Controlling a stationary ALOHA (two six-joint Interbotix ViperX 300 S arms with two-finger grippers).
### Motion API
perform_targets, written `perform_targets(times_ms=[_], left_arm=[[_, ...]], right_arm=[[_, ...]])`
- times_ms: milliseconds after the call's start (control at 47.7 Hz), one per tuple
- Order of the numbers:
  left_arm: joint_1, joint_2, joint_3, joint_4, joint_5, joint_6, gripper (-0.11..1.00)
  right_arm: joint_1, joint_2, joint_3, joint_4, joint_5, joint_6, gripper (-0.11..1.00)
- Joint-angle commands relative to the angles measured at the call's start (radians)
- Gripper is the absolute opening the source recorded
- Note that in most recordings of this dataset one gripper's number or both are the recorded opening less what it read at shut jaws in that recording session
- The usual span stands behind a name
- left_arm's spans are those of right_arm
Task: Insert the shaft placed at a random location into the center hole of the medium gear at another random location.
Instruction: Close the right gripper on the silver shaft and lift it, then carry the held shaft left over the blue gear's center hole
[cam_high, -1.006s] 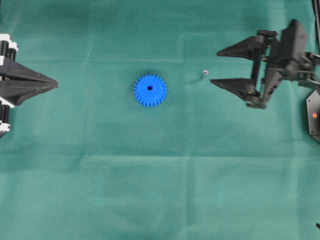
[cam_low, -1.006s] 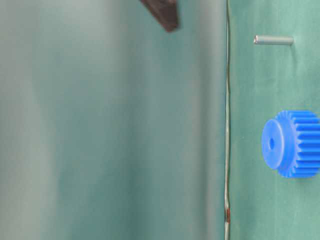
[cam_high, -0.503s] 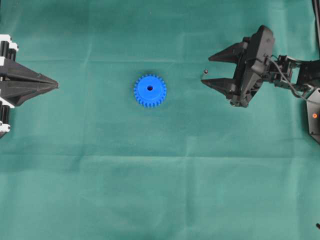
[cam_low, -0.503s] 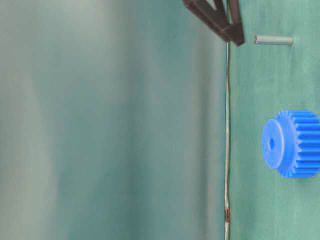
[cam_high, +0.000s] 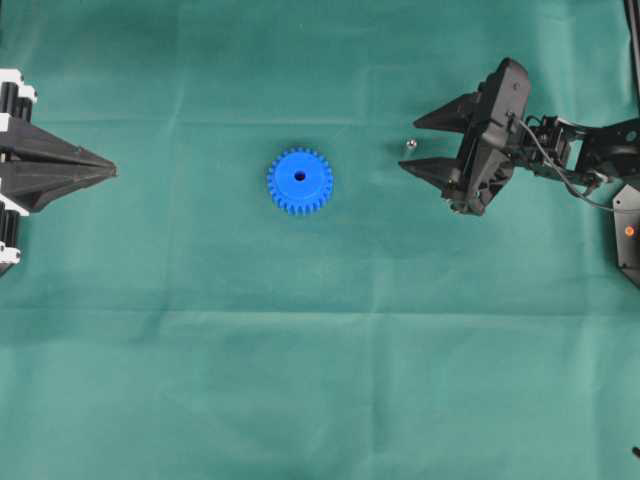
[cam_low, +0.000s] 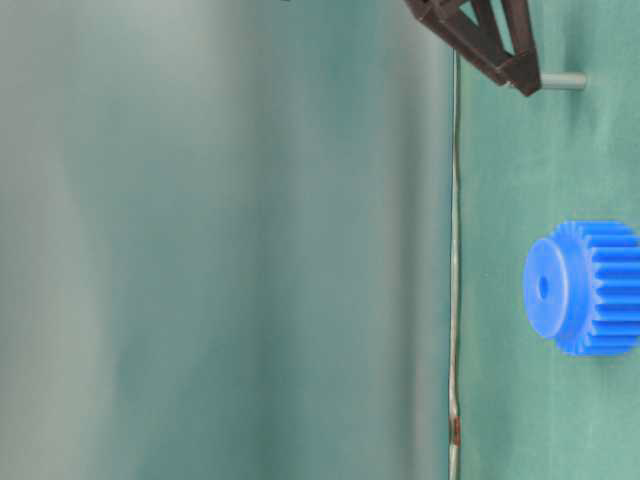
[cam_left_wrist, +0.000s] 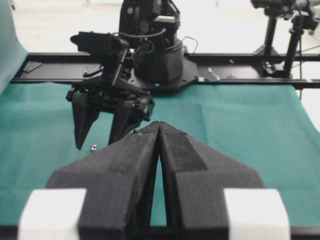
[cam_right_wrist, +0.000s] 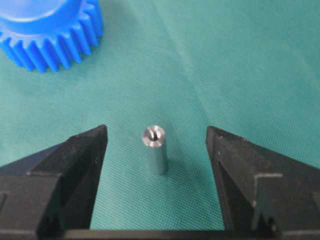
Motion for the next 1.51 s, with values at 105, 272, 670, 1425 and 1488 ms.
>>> perform_targets(times_ms=[105,272,670,1425,1488], left_arm=[[-0.002,0.005,-0.023,0.003,-0.005,0.0,0.0],[-0.002,0.005,-0.023,0.003,-0.006,0.0,0.0],[-0.002,0.005,-0.025,0.003,-0.005,0.0,0.0],[-0.002,0.005,-0.023,0.003,0.003,0.002,0.0],[0.0,0.003,-0.025,0.003,0.003,0.002,0.0]], right_arm=[[-0.005,-0.005,-0.012,0.006,-0.026,0.003,0.67],[-0.005,-0.003,-0.012,0.005,-0.02,-0.005,0.28],[-0.005,-0.008,-0.018,-0.005,-0.002,-0.005,0.13],[-0.003,-0.29,-0.118,-0.006,0.341,-0.048,0.13],[-0.002,-0.287,-0.123,-0.006,0.339,-0.048,0.13]])
